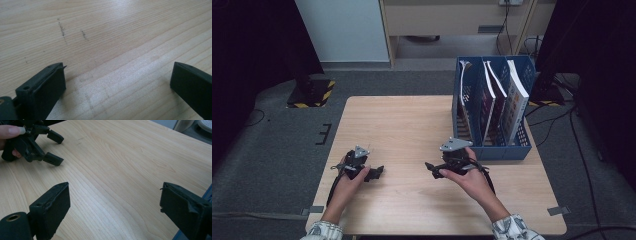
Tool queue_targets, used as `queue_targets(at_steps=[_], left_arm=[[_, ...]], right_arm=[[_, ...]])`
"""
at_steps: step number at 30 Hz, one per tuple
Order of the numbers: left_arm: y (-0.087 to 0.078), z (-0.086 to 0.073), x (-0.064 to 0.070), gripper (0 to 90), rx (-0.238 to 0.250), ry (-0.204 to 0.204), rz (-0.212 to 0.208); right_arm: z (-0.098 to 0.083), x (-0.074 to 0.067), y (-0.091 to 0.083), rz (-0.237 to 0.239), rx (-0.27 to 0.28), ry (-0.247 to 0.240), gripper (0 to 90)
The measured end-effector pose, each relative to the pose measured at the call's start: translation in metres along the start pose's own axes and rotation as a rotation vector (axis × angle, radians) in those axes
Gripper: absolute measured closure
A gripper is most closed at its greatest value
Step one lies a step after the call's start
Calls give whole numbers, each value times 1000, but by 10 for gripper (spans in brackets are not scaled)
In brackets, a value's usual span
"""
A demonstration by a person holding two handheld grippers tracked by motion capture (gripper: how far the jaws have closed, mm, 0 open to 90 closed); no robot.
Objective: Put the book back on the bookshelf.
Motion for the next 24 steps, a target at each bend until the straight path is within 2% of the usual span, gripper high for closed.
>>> queue_targets(at_steps=[13, 24], left_arm=[[0, 0, 0, 0, 0, 0, 0], [0, 0, 0, 0, -1, 1, -2]], right_arm=[[-2, -8, 9, 2, -21, -13, 99], [-6, -21, 45, 37, -79, -20, 99]])
Point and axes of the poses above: each handheld gripper's, and its own axes: y roughly forward along the jaws, z roughly out of its top, x roughly to its right, the point moved 7 cm from there along y, roughly forward along the jaws, and after that the axes turned 6 degrees about z, right-handed, at the moved point
